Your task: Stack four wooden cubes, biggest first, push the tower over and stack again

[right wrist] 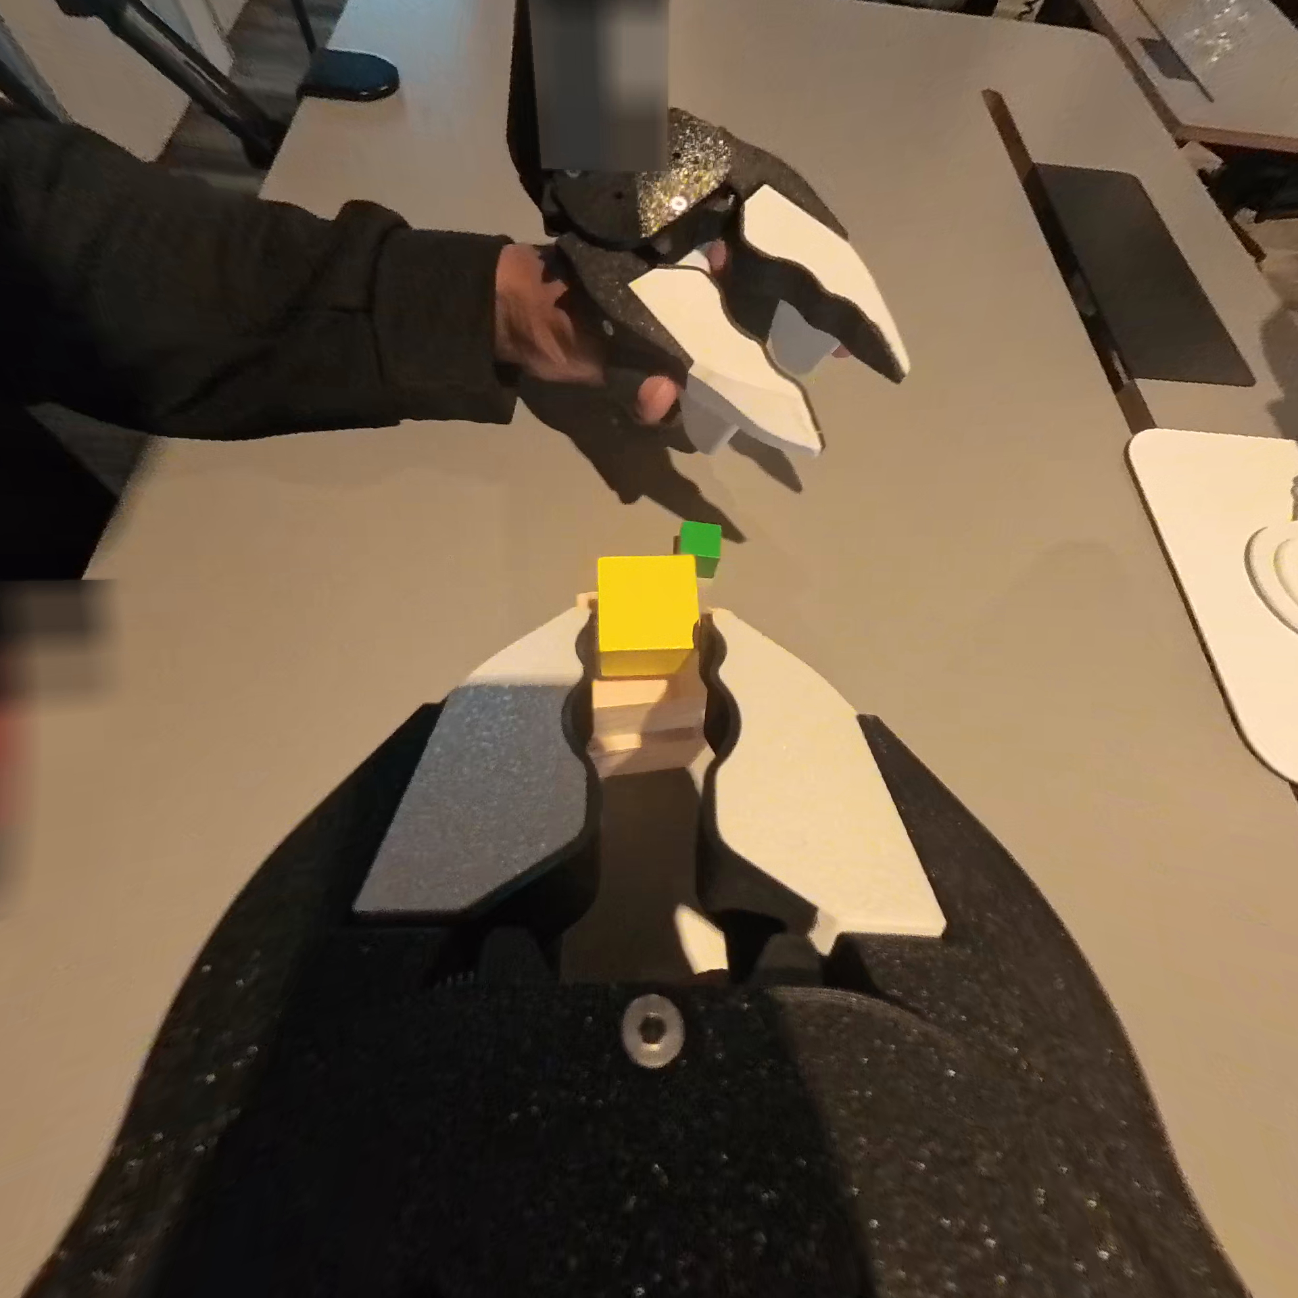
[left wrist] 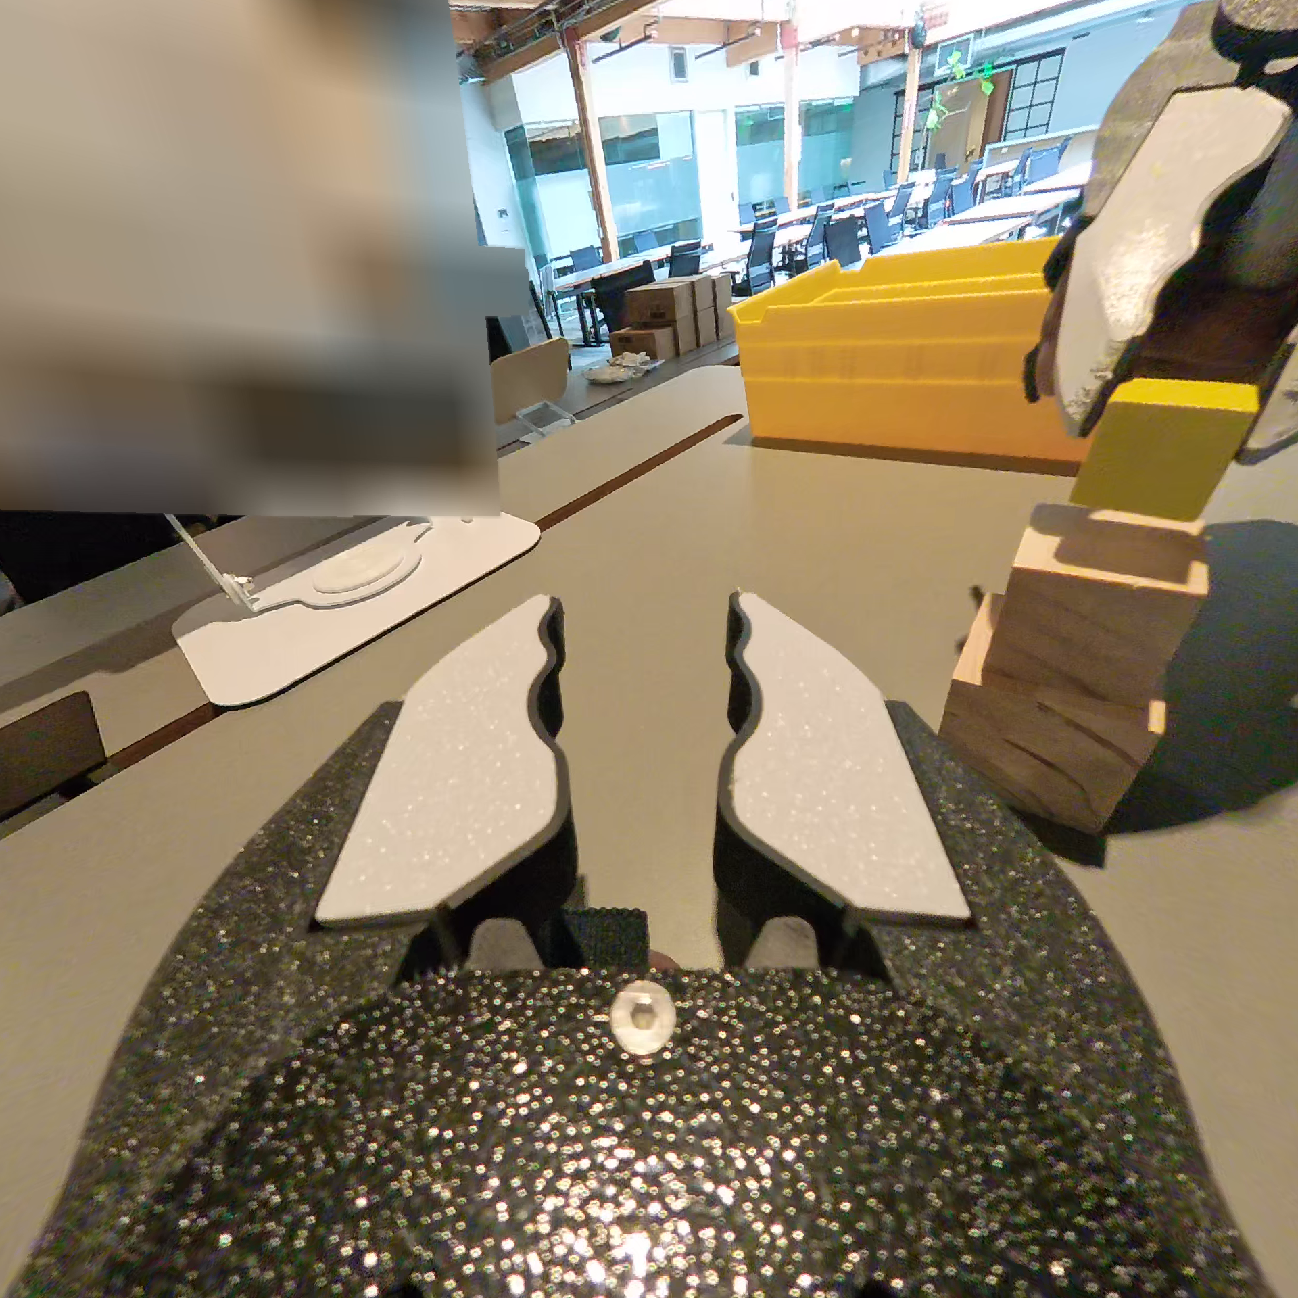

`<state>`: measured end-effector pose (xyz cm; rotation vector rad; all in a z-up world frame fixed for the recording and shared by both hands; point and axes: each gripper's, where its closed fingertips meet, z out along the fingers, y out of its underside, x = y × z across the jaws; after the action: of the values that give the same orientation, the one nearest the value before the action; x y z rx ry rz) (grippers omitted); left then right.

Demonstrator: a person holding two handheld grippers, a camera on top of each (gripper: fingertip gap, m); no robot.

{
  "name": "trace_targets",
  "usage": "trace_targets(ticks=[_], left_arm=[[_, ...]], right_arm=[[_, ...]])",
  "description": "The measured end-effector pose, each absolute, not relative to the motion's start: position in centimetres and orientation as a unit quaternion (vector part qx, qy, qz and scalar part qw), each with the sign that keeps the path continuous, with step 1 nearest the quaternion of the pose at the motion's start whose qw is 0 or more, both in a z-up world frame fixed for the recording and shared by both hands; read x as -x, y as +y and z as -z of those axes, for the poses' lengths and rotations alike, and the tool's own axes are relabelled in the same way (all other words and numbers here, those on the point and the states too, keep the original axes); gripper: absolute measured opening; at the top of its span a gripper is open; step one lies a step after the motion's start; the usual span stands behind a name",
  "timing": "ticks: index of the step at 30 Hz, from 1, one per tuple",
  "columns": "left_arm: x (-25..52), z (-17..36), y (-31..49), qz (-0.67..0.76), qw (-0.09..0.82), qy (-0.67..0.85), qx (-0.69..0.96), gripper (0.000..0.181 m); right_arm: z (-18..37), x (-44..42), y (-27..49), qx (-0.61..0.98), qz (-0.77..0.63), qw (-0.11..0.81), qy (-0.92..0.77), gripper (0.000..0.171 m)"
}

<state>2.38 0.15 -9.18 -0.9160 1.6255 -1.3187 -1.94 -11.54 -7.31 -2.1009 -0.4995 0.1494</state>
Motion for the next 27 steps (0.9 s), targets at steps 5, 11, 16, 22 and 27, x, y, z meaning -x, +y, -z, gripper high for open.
trace_targets(ticks=[5, 11, 16, 22, 27], left_arm=[[-2.4, 9.2, 0.2, 0.526, 0.414, 0.647, 0.365, 0.043], [-2.2, 9.1, 0.0, 0.525, 0.419, 0.649, 0.358, 0.043], [-2.3, 9.2, 0.0, 0.523, 0.416, 0.651, 0.360, 0.043], [-2.4, 9.8, -0.6, 0.507, 0.414, 0.669, 0.351, 0.043], [-2.4, 9.8, -0.6, 0.508, 0.412, 0.669, 0.353, 0.043]], right_arm=[[8.4, 1.7, -11.0, 0.867, -0.065, 0.444, -0.217, 0.027], [8.4, 2.1, -11.1, 0.869, -0.076, 0.422, -0.247, 0.027], [8.5, 2.0, -11.1, 0.871, -0.078, 0.420, -0.243, 0.027], [8.6, 1.8, -11.3, 0.873, -0.083, 0.415, -0.241, 0.027], [8.6, 1.8, -11.3, 0.874, -0.084, 0.413, -0.241, 0.027]])
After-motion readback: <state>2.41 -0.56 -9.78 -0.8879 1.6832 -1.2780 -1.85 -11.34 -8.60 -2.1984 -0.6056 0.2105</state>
